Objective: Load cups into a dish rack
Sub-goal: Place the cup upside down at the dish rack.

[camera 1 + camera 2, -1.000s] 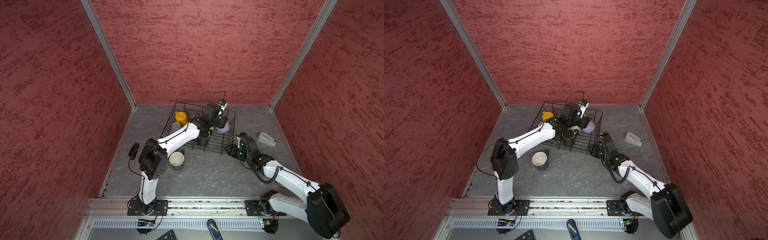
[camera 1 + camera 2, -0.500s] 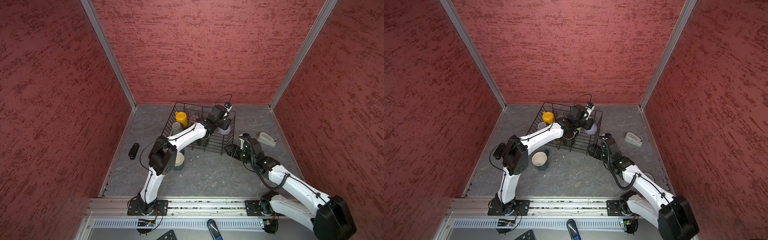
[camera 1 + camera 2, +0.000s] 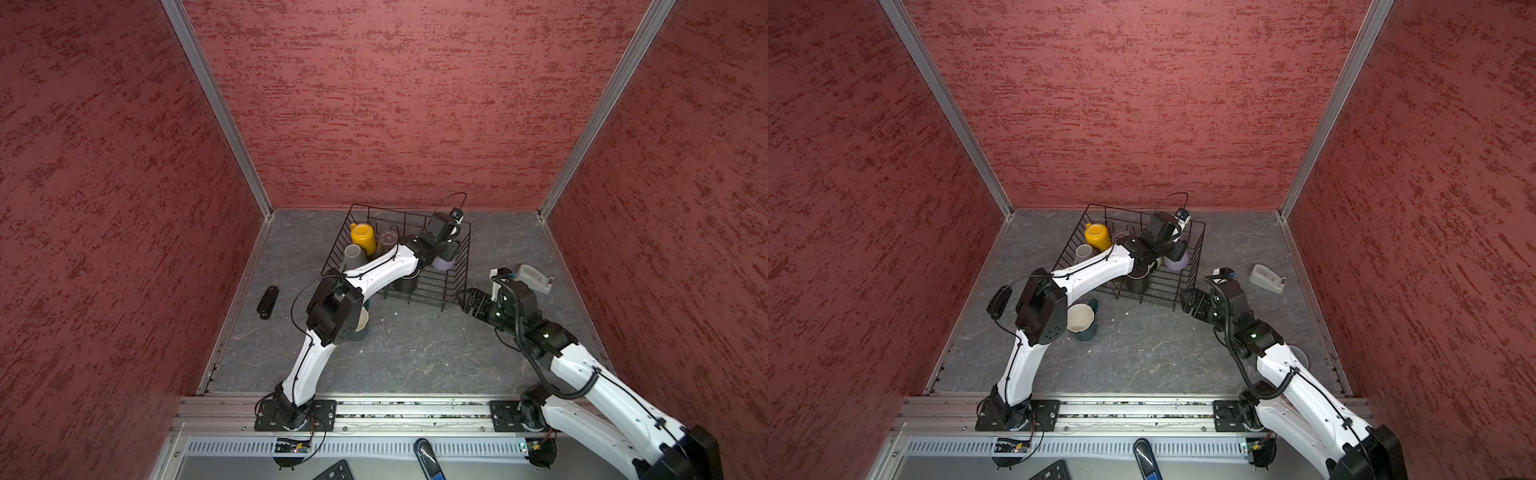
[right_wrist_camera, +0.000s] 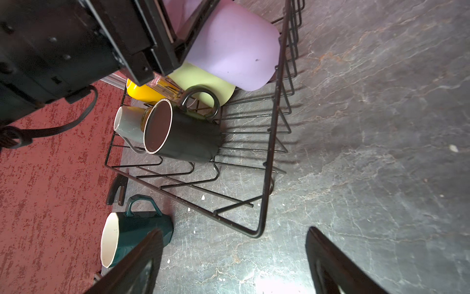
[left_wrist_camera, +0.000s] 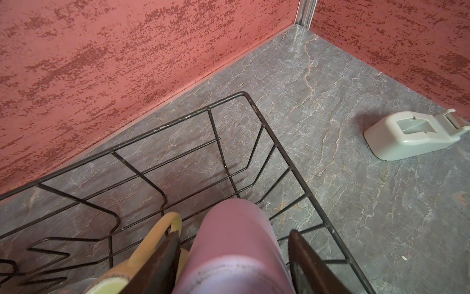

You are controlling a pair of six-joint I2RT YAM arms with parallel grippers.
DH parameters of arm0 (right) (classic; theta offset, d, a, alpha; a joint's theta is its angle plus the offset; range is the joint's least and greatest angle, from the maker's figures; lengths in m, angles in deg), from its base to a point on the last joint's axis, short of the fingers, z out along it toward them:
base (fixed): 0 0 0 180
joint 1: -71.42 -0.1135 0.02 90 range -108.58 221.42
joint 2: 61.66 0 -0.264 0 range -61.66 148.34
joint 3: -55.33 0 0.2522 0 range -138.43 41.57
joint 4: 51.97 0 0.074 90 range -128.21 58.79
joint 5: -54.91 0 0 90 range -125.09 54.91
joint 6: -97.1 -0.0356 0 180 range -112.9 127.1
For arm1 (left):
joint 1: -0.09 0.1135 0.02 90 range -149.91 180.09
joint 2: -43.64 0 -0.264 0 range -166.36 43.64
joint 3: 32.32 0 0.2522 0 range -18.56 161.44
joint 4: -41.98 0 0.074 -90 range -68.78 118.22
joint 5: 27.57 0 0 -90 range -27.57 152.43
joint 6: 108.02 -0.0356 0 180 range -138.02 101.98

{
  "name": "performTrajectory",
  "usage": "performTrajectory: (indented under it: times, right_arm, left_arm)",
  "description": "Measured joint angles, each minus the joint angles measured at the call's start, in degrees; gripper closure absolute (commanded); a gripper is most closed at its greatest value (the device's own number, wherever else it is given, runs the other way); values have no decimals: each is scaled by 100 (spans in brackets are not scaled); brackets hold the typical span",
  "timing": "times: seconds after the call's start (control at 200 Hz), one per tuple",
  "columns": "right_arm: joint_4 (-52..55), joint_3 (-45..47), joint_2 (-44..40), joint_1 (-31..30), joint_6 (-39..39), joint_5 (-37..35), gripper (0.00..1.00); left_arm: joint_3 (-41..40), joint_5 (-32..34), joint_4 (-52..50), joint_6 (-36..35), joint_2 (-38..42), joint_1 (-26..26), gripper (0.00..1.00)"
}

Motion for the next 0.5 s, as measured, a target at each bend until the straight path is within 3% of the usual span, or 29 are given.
performTrajectory:
  times: [0.235, 0.496]
  right_arm:
    - [144, -70, -98, 2, 2, -87, 9]
    - [229, -275, -101, 7, 20, -136, 9]
  left_arm:
    - [13, 4, -201, -26, -74, -17, 36]
    - [20, 26, -229, -146, -74, -22, 8]
